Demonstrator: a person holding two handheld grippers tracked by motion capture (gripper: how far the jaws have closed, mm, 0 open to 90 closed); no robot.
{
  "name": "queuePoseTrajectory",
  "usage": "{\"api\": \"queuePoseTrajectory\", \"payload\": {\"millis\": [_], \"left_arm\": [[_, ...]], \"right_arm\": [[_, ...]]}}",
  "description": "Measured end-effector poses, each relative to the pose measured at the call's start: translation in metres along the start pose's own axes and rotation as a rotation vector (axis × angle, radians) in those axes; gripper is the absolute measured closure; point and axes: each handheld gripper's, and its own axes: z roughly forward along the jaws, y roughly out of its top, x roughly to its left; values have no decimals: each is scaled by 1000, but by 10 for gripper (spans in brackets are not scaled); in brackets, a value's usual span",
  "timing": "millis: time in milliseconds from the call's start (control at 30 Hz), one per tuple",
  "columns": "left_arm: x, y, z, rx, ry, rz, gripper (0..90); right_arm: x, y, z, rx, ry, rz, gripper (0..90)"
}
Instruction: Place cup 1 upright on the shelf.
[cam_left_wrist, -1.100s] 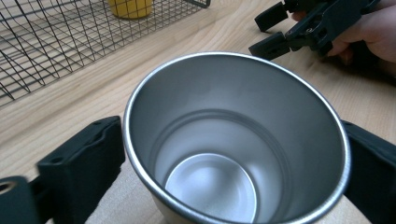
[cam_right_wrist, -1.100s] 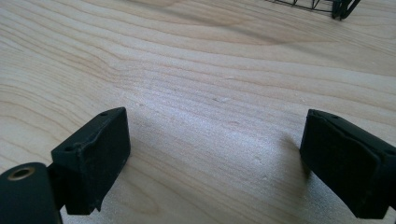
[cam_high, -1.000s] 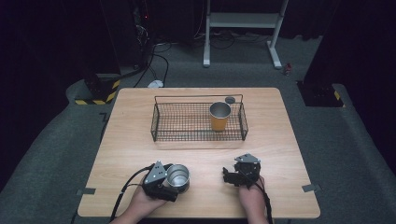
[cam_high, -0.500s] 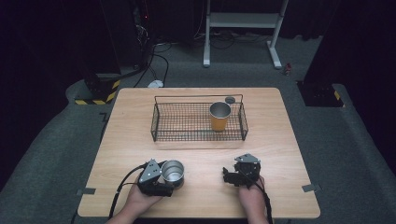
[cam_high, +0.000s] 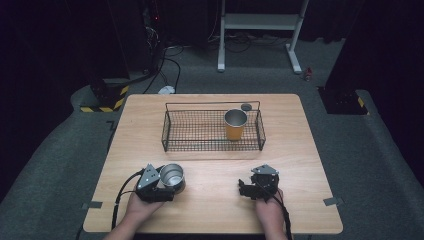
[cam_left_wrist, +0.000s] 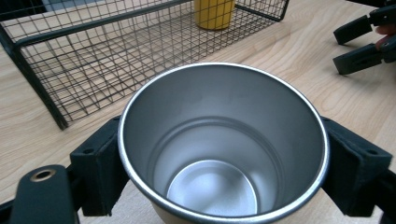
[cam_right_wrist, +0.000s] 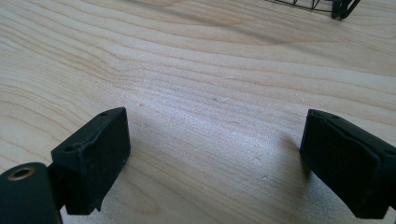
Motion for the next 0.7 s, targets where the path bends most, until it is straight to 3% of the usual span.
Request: {"api": "queuePoseTrajectory", "payload": {"millis": [367,700], "left_arm": [[-1,-4,-2,-10,24,26,179],[4,-3,-6,-34,42,12,187]], "right_arm": [[0,0,0,-1,0,-1,84],[0,0,0,0,0,-1,84]]}}
